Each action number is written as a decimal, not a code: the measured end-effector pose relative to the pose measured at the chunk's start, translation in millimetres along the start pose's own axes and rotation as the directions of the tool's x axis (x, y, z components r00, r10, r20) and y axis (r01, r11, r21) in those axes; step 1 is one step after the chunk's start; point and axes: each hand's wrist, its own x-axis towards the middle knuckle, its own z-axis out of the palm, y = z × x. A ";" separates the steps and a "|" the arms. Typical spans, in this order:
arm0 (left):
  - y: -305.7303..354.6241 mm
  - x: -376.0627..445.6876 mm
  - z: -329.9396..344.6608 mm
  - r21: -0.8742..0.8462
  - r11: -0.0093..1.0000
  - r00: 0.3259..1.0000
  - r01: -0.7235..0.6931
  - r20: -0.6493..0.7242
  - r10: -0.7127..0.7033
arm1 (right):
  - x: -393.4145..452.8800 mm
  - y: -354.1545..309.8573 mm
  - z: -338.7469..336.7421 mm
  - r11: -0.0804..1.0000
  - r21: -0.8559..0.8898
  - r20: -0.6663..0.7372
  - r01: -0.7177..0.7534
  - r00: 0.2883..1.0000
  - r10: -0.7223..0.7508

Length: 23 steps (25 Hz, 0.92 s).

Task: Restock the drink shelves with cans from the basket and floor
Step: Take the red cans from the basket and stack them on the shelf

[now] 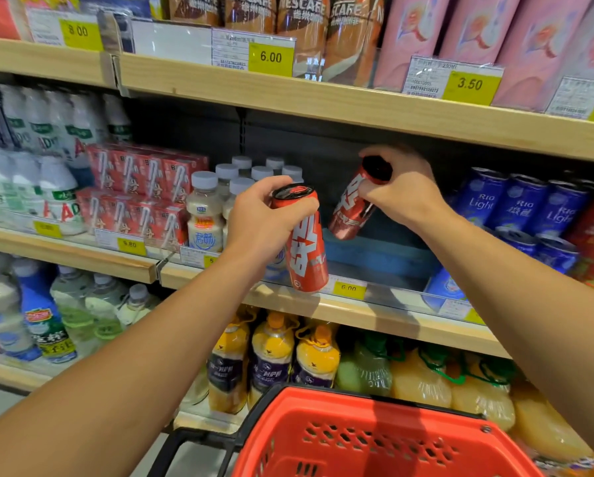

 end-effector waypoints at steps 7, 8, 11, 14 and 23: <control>-4.9 4.0 1.0 0.003 1.000 1.000 0.013 -0.014 -0.013 | 10.4 2.2 35.7 0.983 0.115 -0.071 -0.142 0.986 0.151; -6.1 4.2 1.3 0.000 1.000 1.000 0.013 -0.011 -0.013 | 8.5 3.5 40.1 0.978 0.119 -0.068 -0.173 0.981 0.181; -7.5 5.0 2.2 -0.003 1.000 1.000 0.017 -0.003 -0.017 | 6.2 3.1 50.5 0.962 0.120 -0.077 -0.246 0.964 0.256; -7.5 6.9 1.8 0.002 1.000 1.000 0.021 0.008 -0.021 | 13.1 5.8 52.7 0.913 0.314 -0.067 -0.260 0.953 0.294; -11.0 6.3 1.2 0.017 0.999 0.999 0.028 0.019 -0.028 | -2.7 22.1 70.5 0.869 0.340 0.103 -0.359 0.933 0.345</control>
